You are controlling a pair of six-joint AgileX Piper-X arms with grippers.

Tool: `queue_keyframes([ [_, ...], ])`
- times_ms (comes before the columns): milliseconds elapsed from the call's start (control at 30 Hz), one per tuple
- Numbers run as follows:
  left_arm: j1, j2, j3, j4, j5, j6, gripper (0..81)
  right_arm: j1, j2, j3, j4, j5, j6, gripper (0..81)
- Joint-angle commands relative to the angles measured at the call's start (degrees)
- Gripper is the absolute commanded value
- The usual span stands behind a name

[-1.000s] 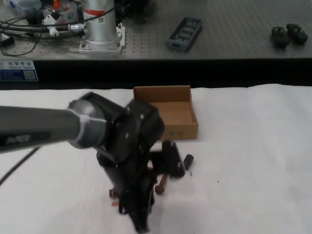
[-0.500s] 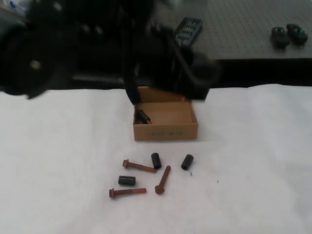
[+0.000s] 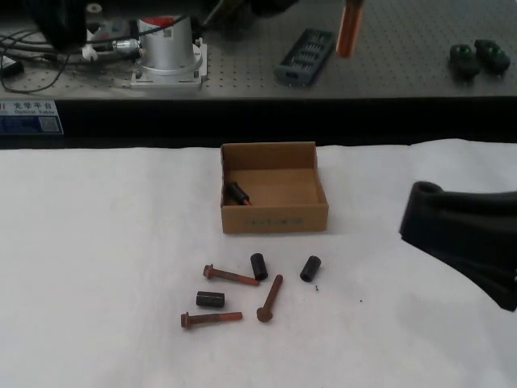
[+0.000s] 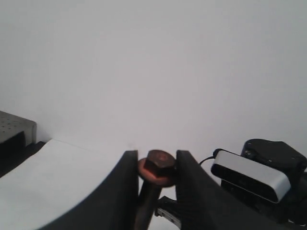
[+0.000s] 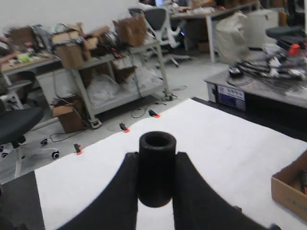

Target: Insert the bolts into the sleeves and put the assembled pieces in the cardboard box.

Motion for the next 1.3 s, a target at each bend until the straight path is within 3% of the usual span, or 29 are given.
queue_keyframes([
  [0, 0.2, -0.6, -0.4, -0.9, 1.2, -1.4, 0.6, -0.2, 3.9, -0.5, -9.5, -6.3, 1.0, 2.9],
  [133, 0.2, -0.6, -0.4, -0.9, 5.0, -3.2, 0.6, -0.2, 8.7, -2.9, -10.7, -9.4, 1.0, 2.9],
  [500, 0.2, -0.6, -0.4, -0.8, 4.8, -4.0, 0.6, -0.2, 16.5, -11.0, -13.0, -13.1, -0.9, 2.9],
  [1267, 0.2, -0.6, 4.3, -0.7, 7.7, -4.2, 0.6, -0.2, 17.0, -11.7, -13.0, -14.6, -1.1, 2.9],
])
